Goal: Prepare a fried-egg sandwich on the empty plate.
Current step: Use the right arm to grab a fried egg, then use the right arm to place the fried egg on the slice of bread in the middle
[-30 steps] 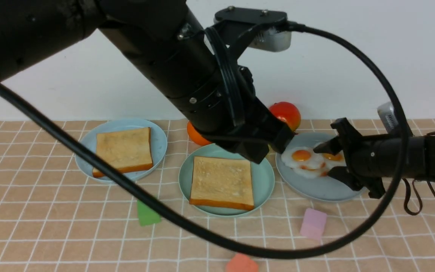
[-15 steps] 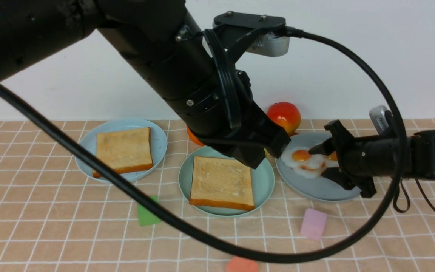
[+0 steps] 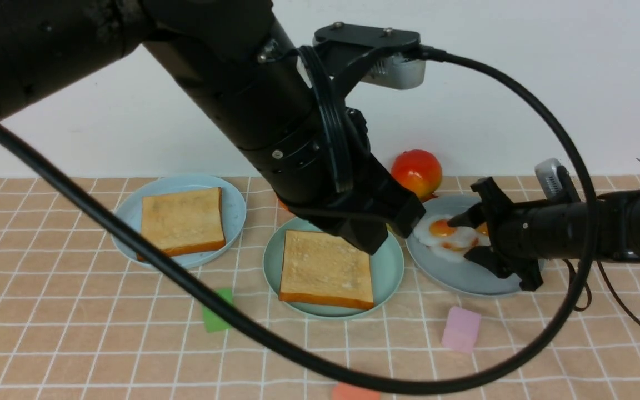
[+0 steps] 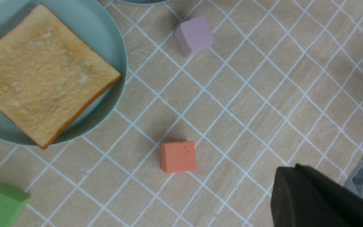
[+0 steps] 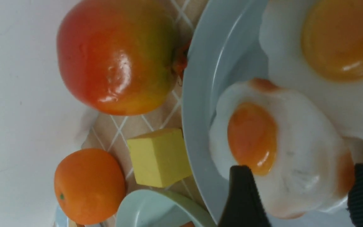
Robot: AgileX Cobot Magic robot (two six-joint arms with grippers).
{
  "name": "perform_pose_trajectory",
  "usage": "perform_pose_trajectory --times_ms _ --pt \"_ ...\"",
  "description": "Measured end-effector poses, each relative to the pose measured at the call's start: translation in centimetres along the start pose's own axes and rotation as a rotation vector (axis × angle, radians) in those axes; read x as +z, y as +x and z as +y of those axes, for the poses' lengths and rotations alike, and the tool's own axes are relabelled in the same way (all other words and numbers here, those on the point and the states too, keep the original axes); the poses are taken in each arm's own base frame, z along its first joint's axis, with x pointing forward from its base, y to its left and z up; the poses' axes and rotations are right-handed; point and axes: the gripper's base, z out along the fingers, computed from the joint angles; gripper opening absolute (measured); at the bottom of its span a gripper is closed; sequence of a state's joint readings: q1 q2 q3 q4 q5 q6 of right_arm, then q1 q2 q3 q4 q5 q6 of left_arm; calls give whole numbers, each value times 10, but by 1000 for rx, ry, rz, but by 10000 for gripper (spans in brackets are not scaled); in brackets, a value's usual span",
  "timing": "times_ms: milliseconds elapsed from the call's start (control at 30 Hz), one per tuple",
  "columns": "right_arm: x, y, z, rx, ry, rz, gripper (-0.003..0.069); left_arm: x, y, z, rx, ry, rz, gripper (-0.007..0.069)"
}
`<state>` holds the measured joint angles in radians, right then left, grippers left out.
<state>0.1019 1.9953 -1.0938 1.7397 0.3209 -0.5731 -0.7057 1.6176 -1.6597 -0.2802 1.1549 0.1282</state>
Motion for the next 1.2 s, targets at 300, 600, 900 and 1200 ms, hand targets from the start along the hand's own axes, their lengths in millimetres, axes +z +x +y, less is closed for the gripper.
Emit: perform_pose_trajectory --times_ms 300,600,900,1200 --pt "2 0 -2 5 9 -4 267 0 0 0 0 0 0 -11" --pt "2 0 -1 10 -1 9 65 0 3 1 0 -6 33 -7" --pt "-10 11 16 -41 -110 119 65 -32 13 12 -29 -218 23 -3" --pt "-54 38 63 -264 -351 257 65 -127 63 2 -178 -369 -209 0"
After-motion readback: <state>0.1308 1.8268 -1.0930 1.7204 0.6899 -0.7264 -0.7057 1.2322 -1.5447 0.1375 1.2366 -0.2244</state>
